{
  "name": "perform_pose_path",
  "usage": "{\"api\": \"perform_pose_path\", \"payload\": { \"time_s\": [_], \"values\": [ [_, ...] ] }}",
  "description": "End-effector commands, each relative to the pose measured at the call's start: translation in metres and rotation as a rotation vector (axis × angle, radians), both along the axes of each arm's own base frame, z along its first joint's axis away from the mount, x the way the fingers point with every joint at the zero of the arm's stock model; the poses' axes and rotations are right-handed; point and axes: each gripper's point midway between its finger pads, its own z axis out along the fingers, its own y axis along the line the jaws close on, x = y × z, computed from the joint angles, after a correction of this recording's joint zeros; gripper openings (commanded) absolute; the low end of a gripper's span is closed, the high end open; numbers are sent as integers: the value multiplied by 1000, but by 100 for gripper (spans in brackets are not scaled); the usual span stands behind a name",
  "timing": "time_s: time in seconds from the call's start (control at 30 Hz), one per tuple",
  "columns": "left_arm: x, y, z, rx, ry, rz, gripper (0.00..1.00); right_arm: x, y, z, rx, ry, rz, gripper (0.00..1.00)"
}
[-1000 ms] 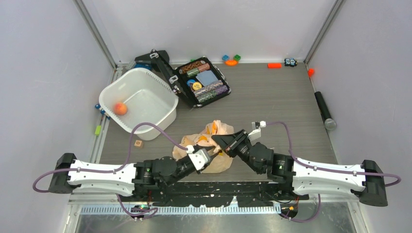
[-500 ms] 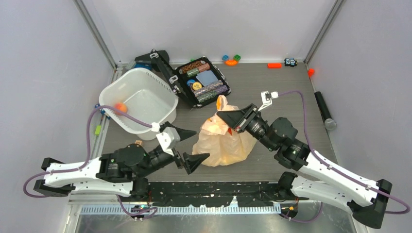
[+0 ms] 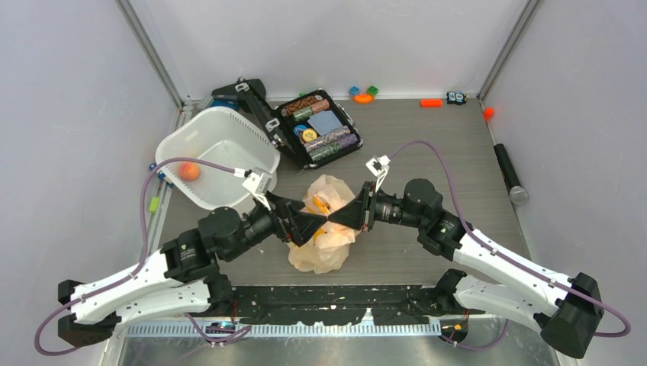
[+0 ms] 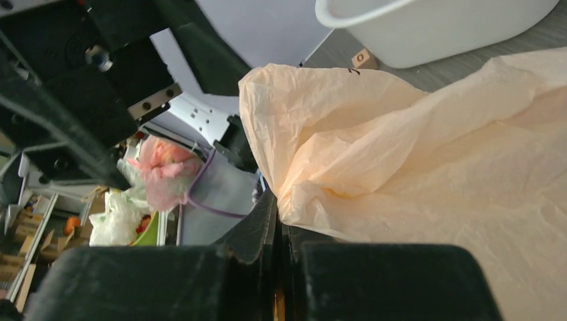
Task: Place the fake fruits into the plastic bag and tie a complex knot
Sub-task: Tie the plastic bag at the center of the board.
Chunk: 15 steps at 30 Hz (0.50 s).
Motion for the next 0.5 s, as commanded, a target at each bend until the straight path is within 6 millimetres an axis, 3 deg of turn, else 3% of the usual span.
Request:
{"api": "perform_pose_path", "payload": {
  "time_s": [0.0,0.33,0.47],
  "values": [
    [12,-3,-16,-93,145,62,88,-15,-2,10,76,-161,88,5],
    [18,-21,-39,-131,228,65,63,-17,-5,5,116,-164,75,5],
    [25,-18,-45,-176,246,115,61,-20,-7,5,120,-170,82,5]
  ]
}}
